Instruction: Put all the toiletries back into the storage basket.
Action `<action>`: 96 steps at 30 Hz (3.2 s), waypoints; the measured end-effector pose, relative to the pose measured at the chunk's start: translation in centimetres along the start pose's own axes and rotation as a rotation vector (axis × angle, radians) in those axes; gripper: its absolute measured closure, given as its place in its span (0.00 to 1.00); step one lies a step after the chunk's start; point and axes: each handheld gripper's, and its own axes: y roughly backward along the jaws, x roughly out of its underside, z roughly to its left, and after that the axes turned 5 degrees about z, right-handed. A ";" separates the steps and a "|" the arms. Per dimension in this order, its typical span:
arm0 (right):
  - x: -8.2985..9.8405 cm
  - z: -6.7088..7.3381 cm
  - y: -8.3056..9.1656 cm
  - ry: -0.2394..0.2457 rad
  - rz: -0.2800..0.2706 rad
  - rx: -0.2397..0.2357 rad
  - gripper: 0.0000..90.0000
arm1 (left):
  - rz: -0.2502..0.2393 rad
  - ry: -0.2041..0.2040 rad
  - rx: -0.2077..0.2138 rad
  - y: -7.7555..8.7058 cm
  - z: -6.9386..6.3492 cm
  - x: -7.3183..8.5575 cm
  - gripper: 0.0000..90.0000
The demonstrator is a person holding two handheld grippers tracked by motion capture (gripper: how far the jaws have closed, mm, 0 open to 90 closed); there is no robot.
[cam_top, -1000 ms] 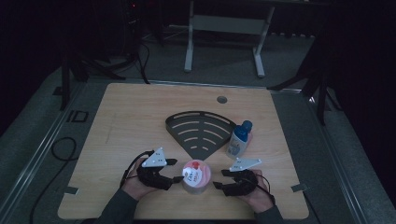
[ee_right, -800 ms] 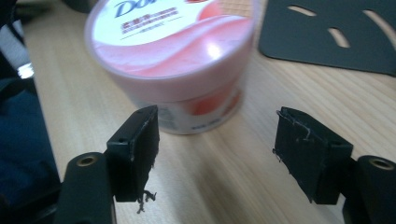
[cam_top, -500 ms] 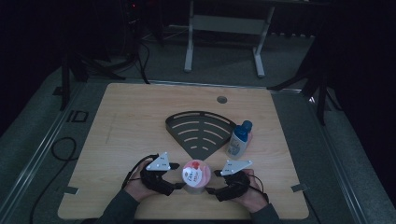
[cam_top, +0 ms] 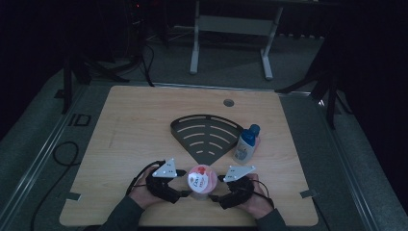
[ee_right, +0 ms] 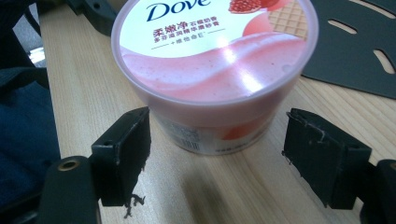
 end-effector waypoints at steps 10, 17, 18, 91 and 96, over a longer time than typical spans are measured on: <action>-0.2 0.1 -0.5 0.035 0.007 -0.002 0.25 | 0.028 -0.019 -0.002 -0.8 -0.3 -0.1 0.29; -0.3 -0.1 -0.7 0.052 0.002 -0.010 0.23 | 0.047 -0.037 -0.005 -1.3 -0.3 -0.1 0.27; -0.3 -0.1 -0.7 0.053 0.000 -0.012 0.23 | 0.048 -0.040 -0.006 -1.3 -0.3 -0.1 0.27; -1.6 -0.1 -1.2 0.158 0.024 -0.004 0.13 | 0.070 -0.081 -0.037 -1.4 -0.5 -0.4 0.22; -1.7 -0.2 -1.2 0.159 0.019 -0.006 0.13 | 0.067 -0.076 -0.034 -1.4 -0.5 -0.5 0.22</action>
